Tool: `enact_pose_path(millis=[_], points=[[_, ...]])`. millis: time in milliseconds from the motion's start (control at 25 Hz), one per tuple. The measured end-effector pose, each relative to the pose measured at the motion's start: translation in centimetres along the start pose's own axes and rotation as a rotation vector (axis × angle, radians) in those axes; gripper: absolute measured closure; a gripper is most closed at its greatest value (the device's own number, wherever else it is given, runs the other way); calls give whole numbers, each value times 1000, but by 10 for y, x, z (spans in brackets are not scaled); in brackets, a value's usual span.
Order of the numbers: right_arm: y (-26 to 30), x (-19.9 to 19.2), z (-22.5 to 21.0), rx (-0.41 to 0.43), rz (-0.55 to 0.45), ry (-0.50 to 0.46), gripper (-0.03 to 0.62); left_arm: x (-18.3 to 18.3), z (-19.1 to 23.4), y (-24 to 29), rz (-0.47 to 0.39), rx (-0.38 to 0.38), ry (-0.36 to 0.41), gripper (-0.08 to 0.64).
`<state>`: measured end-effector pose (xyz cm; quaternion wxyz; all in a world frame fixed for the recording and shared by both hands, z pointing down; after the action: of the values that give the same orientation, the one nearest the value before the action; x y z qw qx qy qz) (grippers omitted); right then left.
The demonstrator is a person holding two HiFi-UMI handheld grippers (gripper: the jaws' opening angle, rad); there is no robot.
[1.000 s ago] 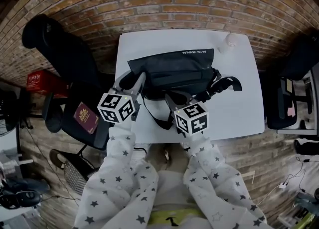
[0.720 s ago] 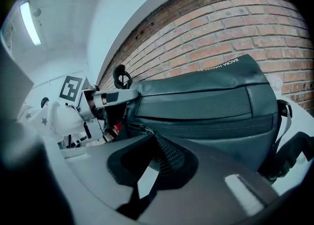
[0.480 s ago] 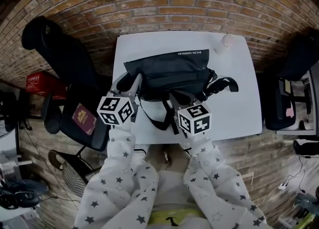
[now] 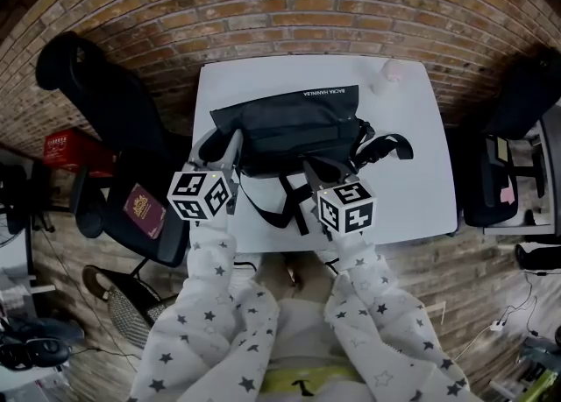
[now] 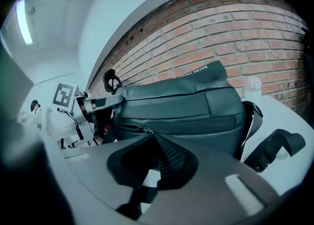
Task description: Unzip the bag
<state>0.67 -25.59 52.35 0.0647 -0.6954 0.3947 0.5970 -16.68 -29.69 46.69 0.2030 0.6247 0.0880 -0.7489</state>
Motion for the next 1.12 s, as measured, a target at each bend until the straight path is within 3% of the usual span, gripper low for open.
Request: enact_pose_path(millis=[1120], points=[[-25,5,-47,-138,-51,36,572,-2,-4,-3,-32,76,13,428]])
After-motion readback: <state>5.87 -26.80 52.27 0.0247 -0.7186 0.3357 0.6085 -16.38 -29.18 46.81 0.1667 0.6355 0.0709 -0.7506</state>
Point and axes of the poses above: the fingertips, and each gripper's own axes: y forward along the fingers, z to its left, x out of its top, the point moved 2 cm from there along -y, backward along the fingers, and after that the axes turned 4 degrees about -z, right-handed, at the moved point
